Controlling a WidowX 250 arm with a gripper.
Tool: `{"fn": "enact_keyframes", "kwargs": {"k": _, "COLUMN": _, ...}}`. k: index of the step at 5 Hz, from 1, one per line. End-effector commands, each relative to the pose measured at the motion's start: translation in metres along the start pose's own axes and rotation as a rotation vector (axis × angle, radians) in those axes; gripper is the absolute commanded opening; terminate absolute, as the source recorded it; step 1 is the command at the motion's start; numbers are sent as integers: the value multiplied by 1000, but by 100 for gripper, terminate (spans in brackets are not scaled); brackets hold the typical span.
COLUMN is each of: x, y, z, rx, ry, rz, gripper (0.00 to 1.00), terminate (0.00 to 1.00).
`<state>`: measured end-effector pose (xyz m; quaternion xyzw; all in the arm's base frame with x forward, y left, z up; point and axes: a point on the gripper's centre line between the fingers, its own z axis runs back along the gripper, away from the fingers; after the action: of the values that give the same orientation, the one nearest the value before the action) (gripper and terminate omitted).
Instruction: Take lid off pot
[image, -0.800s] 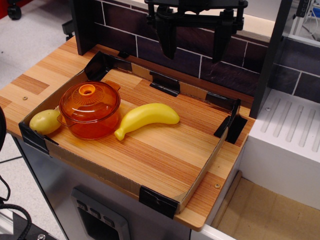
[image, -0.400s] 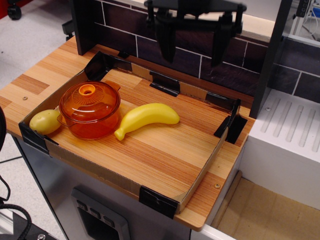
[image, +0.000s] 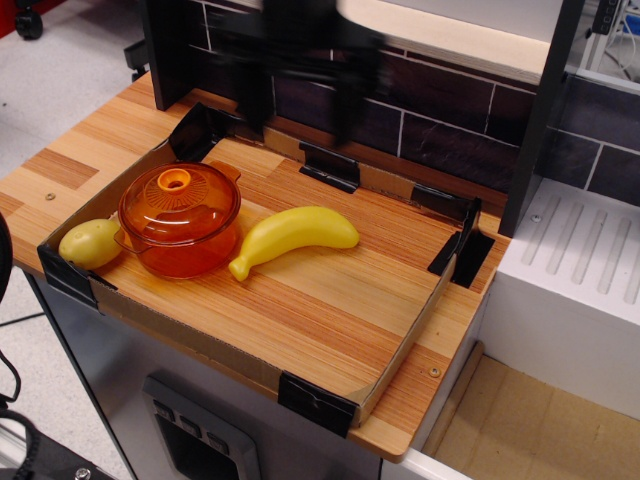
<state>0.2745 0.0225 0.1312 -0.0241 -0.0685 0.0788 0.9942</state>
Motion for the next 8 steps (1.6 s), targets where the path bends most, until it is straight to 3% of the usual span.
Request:
{"fn": "enact_keyframes", "kwargs": {"k": 1, "x": 9, "y": 48, "z": 6, "rx": -67, "ry": -20, "rz": -98, "gripper": 100, "terminate": 0}}
{"fn": "enact_keyframes", "kwargs": {"k": 4, "x": 8, "y": 92, "z": -27, "rx": 11, "ry": 49, "rz": -135, "gripper": 100, "terminate": 0}}
{"fn": "enact_keyframes", "kwargs": {"k": 8, "x": -15, "y": 89, "z": -61, "rx": 26, "ry": 63, "rz": -154, "gripper": 100, "terminate": 0}}
